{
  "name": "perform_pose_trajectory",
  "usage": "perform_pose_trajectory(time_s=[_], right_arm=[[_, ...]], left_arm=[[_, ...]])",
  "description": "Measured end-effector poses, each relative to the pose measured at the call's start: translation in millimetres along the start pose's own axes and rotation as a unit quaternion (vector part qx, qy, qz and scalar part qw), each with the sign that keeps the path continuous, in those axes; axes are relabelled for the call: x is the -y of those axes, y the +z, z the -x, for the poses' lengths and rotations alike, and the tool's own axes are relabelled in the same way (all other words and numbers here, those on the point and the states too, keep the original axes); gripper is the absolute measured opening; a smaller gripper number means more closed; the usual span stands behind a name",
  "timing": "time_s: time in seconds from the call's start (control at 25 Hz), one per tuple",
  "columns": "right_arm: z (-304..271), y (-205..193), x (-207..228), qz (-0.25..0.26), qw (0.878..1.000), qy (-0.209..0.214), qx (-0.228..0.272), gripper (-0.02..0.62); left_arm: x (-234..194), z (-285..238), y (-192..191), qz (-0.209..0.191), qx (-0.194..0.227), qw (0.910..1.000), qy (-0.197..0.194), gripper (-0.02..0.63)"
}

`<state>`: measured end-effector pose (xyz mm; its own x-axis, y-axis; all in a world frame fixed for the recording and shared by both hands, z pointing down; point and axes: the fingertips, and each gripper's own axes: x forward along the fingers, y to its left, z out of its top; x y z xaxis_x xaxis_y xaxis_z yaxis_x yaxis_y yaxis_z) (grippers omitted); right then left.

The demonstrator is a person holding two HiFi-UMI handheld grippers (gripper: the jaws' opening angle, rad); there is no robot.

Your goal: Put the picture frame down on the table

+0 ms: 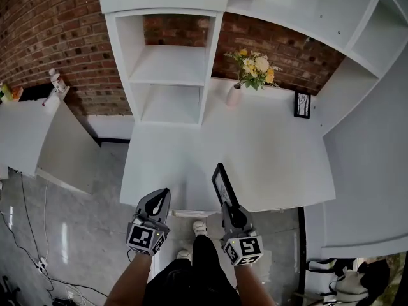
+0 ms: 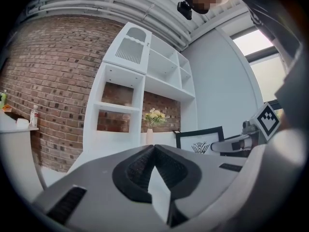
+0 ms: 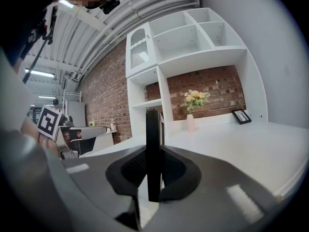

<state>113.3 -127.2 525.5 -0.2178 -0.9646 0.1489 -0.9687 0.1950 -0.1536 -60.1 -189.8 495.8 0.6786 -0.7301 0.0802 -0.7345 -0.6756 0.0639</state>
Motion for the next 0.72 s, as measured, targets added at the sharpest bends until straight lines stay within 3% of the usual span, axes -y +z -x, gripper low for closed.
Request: perform_pose_trajectory(time_s=[0.72], right_arm=[[-64,-13,29,-0.020,0.999,0.019,-0.020,0.041]], left_arm=[[-14,-51,-12,0.003,-0.009,0.9999,0.012,-0.006]])
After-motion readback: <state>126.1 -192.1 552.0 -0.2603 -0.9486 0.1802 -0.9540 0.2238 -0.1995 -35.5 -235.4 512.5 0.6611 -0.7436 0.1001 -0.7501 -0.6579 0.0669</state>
